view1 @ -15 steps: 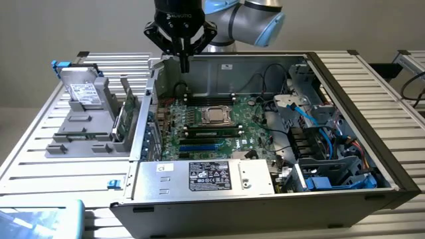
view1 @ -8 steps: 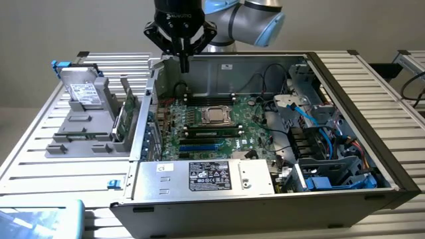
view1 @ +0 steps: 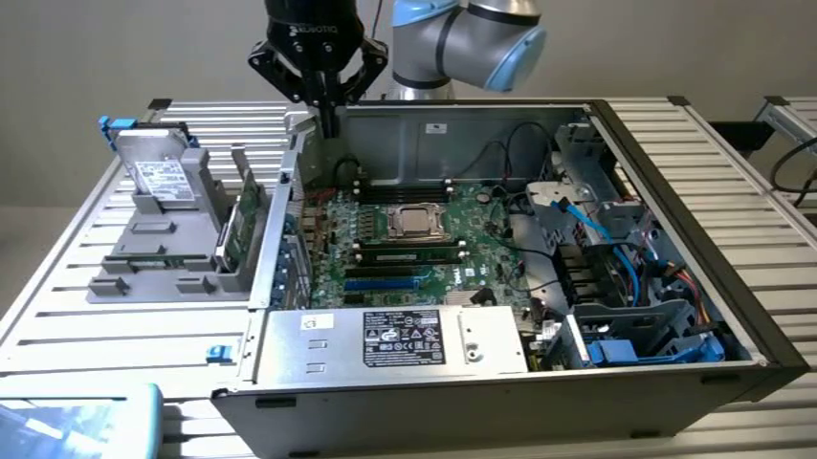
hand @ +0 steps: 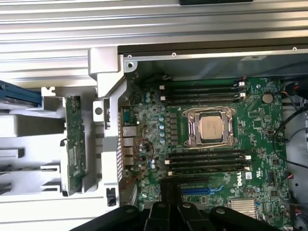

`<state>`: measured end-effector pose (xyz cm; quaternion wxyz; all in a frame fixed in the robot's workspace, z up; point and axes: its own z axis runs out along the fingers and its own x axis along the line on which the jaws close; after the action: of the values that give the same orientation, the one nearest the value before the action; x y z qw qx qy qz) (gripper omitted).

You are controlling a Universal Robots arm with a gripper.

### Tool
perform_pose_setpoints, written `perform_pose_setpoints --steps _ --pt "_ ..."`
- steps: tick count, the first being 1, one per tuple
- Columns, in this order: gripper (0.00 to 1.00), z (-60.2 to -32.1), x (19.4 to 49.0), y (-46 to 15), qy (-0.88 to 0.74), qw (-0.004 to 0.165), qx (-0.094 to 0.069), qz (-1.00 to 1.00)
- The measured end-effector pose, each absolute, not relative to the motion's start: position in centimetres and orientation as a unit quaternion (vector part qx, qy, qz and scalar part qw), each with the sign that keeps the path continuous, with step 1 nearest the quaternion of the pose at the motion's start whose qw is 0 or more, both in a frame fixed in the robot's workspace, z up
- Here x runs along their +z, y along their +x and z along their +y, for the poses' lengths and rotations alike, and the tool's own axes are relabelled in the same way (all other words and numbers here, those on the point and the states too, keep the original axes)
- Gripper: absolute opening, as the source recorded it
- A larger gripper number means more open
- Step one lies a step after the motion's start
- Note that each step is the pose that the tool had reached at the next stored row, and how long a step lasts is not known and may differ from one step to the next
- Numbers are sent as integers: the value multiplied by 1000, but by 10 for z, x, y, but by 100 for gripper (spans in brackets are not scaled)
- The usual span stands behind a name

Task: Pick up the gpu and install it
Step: 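Reach for the gpu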

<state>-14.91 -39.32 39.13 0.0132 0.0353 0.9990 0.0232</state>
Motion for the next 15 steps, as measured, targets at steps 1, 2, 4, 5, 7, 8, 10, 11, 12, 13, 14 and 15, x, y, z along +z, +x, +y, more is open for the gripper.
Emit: perform_pose_setpoints --steps 1,2,4,5,7,8,10,11,12,13,14,15 --pt "12 -393 391 -153 35 14 23 999" --pt "12 -392 391 -157 35 14 23 999" --pt "12 -390 389 -166 35 15 23 999" --pt "12 -390 388 -171 35 15 23 999" --pt "12 -389 387 -180 35 15 23 999" --pt "12 -389 386 -184 35 15 23 999" --pt "12 -388 385 -193 35 15 23 999" --pt "12 -388 384 -198 35 15 23 999" --pt "12 -388 384 -202 35 15 23 999" --pt "12 -388 383 -207 35 15 23 999" --pt "12 -388 383 -211 35 15 23 999" --pt "12 -388 383 -216 35 15 23 999"
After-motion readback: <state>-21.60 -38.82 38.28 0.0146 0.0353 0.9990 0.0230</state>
